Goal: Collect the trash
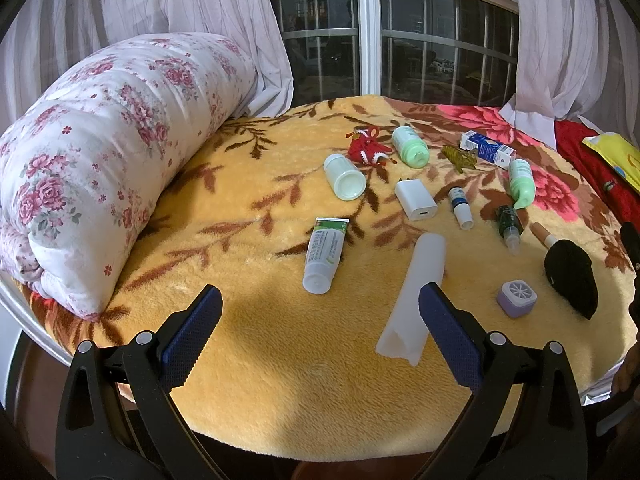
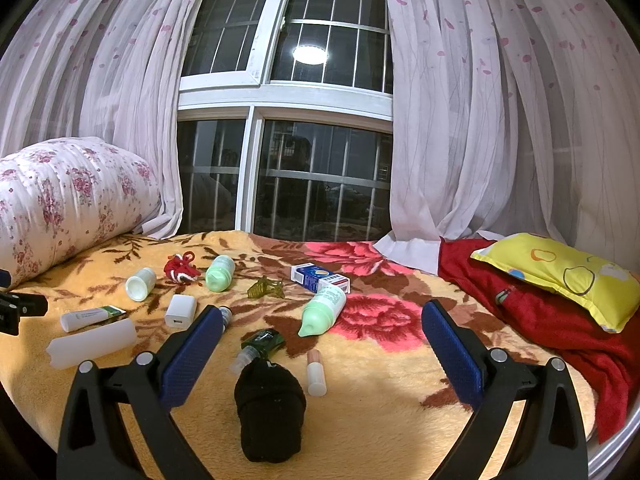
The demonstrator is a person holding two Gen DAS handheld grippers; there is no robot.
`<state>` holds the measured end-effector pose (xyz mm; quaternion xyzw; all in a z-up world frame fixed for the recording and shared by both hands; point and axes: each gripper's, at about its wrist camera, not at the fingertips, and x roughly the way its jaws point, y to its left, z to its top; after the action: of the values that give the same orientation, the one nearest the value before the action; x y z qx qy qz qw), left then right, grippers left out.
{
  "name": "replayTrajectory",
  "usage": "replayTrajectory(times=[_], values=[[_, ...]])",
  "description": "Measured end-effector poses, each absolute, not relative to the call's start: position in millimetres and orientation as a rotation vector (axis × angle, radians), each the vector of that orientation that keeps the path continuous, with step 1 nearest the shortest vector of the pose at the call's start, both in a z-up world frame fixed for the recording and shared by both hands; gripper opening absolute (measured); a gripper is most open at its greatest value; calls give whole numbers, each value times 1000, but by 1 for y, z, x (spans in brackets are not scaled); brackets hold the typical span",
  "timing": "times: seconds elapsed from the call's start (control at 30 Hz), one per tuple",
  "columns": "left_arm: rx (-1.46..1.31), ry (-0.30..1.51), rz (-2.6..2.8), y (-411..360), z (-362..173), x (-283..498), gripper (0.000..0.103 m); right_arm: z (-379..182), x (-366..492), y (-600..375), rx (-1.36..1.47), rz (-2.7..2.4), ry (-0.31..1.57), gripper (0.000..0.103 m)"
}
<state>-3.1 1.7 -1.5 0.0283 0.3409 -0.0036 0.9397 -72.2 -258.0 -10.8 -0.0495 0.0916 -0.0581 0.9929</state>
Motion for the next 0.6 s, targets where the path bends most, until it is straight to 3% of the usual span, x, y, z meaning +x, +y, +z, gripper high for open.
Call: replayTrajectory(times=[0.6], values=[[57, 696, -6, 0, -1, -4, 96, -10, -73, -258, -97, -116, 183, 98]])
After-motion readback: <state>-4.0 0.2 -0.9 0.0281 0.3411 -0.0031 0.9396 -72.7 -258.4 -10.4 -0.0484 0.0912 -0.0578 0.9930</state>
